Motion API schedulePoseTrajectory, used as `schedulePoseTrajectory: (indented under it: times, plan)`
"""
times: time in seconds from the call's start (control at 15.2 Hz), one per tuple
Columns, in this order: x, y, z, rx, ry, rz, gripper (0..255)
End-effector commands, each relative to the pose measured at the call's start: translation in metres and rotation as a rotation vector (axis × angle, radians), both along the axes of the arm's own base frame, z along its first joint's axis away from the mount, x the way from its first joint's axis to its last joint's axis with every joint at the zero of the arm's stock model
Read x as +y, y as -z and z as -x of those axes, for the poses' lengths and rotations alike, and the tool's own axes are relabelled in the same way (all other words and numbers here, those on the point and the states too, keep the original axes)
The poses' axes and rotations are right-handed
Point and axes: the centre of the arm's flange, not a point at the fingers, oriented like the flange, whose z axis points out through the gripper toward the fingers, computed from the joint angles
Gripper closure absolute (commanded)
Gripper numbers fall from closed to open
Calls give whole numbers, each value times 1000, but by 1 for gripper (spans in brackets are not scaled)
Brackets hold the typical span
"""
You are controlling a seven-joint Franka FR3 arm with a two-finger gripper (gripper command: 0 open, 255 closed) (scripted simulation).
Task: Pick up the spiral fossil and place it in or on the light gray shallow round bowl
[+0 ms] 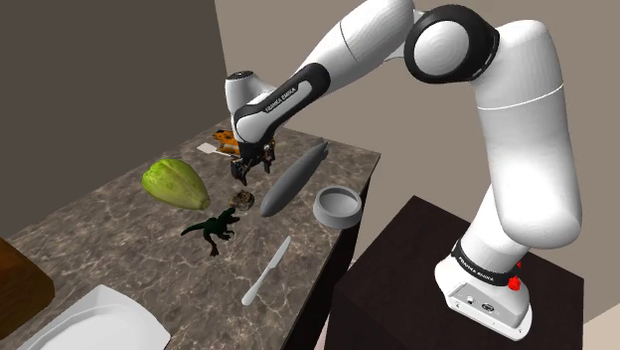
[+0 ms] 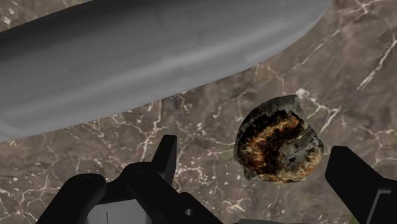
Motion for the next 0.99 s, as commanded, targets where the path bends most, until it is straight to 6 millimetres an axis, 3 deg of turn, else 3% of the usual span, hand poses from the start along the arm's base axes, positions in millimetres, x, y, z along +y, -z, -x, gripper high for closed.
schedulePoseTrajectory:
  times: [0.0, 0.33, 0.86, 0.92]
  plan:
    - [1, 10, -3, -1, 0, 0, 0]
    - [0, 39, -4, -1, 0, 0, 0]
    - [0, 39, -4, -1, 0, 0, 0]
    - [0, 39, -4, -1, 0, 0, 255]
